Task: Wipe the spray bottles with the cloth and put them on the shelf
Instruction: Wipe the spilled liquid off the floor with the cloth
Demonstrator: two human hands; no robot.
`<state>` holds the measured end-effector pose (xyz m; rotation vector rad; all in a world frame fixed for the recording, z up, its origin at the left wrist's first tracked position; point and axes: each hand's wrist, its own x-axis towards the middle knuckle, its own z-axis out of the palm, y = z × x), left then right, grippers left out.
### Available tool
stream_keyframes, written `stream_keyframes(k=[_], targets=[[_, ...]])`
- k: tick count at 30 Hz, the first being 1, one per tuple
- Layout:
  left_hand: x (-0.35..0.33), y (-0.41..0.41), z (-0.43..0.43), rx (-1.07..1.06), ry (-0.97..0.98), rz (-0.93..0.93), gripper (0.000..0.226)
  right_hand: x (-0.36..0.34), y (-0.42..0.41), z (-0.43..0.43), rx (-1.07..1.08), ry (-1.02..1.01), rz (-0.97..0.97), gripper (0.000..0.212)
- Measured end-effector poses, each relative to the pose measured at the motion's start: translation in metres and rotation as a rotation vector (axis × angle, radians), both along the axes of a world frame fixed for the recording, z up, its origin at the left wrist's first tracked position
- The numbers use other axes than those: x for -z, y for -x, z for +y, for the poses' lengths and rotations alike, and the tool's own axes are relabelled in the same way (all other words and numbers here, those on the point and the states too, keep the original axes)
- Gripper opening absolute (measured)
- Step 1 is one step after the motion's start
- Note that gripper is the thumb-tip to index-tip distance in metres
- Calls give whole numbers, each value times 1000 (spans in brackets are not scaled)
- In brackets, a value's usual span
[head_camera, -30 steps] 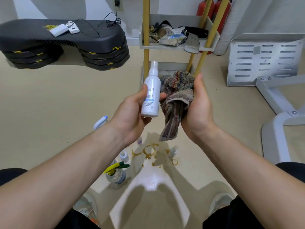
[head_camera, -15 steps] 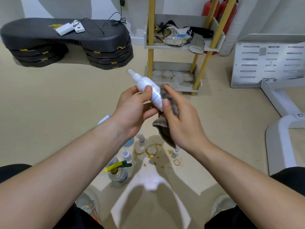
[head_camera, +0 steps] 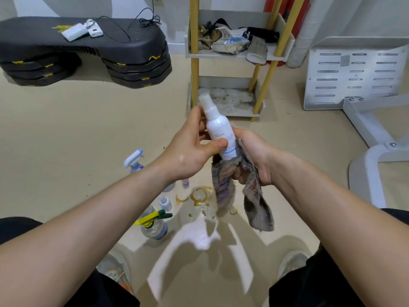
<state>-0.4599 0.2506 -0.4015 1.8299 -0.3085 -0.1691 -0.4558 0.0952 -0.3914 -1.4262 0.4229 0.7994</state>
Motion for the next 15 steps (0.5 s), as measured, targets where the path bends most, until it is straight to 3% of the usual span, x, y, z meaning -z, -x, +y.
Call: stream_keyframes(k=[2,4,7,10,12,15], targets=[[4,-1,1,-14,20,7,47,1,0,1,50,44,-37,59],[10,2,-2,-81,68,50,45,10,0,7,143,198,-195,59],[21,6,-11,-301,163,156,42,24,6,22,167,542,-458,62],[29,9,-15,-478,286,290,40,33,21,37,158,645,-654,54],[33,7,-14,-507,354,365,36,37,25,43,151,643,-687,51],[34,7,-10,-427,345,355,33,40,7,36,182,628,-527,62]])
